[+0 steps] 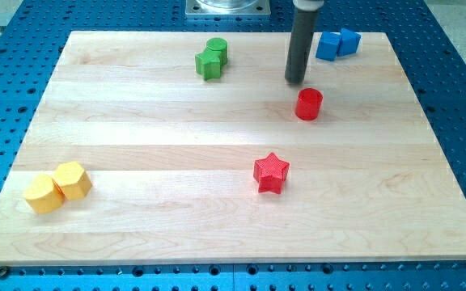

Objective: Push the red circle into the red star

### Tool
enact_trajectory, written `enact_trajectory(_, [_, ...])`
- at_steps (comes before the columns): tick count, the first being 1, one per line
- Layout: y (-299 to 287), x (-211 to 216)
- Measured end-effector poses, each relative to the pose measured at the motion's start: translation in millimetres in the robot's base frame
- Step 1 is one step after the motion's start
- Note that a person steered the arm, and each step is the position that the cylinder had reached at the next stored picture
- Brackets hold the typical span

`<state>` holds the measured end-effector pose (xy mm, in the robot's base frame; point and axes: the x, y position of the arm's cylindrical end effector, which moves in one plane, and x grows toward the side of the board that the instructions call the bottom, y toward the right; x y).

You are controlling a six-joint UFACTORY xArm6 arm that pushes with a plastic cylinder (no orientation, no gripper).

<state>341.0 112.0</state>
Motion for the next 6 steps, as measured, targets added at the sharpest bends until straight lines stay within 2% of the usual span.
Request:
enact_trajectory(1, [-7, 35])
enact_trajectory(2, [15, 65])
enact_trajectory(3, [-13, 95])
enact_trajectory(4, [-34, 83])
enact_trajectory(5, [44, 75])
enact_trajectory(6, [71, 53])
